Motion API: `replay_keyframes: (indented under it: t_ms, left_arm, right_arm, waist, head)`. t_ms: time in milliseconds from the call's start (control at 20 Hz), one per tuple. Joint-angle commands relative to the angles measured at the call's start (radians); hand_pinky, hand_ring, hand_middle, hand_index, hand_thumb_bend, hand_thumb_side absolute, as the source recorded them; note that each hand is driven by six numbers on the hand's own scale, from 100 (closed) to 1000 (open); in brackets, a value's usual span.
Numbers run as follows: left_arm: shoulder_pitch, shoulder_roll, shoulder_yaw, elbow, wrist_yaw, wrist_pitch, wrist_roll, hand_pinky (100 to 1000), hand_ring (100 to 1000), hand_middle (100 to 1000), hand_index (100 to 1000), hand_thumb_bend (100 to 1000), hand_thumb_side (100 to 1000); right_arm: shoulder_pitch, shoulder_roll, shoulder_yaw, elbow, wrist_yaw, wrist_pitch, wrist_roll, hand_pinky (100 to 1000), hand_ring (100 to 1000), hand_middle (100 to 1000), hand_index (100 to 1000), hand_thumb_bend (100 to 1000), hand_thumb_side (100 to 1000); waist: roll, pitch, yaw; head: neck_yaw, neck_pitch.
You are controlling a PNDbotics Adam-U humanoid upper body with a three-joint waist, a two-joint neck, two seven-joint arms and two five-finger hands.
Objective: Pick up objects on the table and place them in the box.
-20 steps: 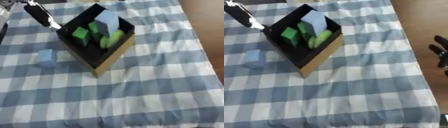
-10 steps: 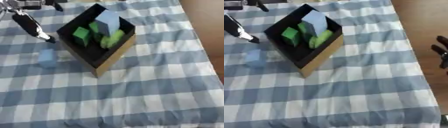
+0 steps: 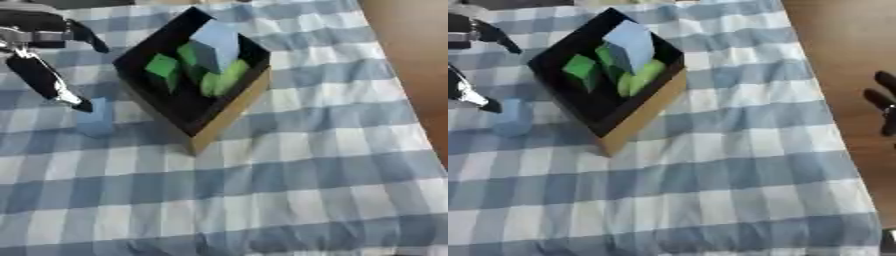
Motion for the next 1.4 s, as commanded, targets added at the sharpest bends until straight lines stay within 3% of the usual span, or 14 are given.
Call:
replay_keyframes:
  t_ms: [50, 400, 750, 1400]
  left_arm:
    - [0.001, 0.049, 0.011, -0.023, 0.017, 0.021, -0.001, 955, 934, 816, 904, 686, 432]
    - [0.008, 0.031, -0.004, -0.011, 0.025, 0.066, 0.013, 947, 915, 791, 885, 692, 492]
    - [0.012, 0.007, -0.022, 0.036, 0.010, 0.092, 0.008, 941, 908, 781, 875, 712, 490]
    - [0.036, -0.020, -0.036, 0.127, -0.049, 0.077, -0.003, 933, 899, 768, 863, 738, 455]
  right_arm:
    - [-0.007, -0.015, -0.005, -0.020, 0.004, 0.003, -0.001, 964, 1000, 447, 969, 100, 546]
    - [-0.008, -0.008, -0.003, -0.020, 0.009, 0.006, 0.005, 965, 1000, 444, 969, 100, 545]
    - [-0.011, -0.003, -0.002, -0.020, 0.011, 0.009, 0.009, 966, 1000, 443, 970, 100, 545]
    - [-0.014, 0.005, -0.002, -0.020, 0.012, 0.013, 0.012, 967, 1000, 440, 970, 100, 545]
  waist:
    - [0.009, -0.015, 0.000]
    - [0.005, -0.012, -0.003]
    - [0.003, -0.008, -0.007]
    - [-0.002, -0.004, -0.011]
  head:
    - [0.003, 0.005]
    - [0.011, 0.005]
    - [0.016, 0.005]
    - [0.022, 0.005]
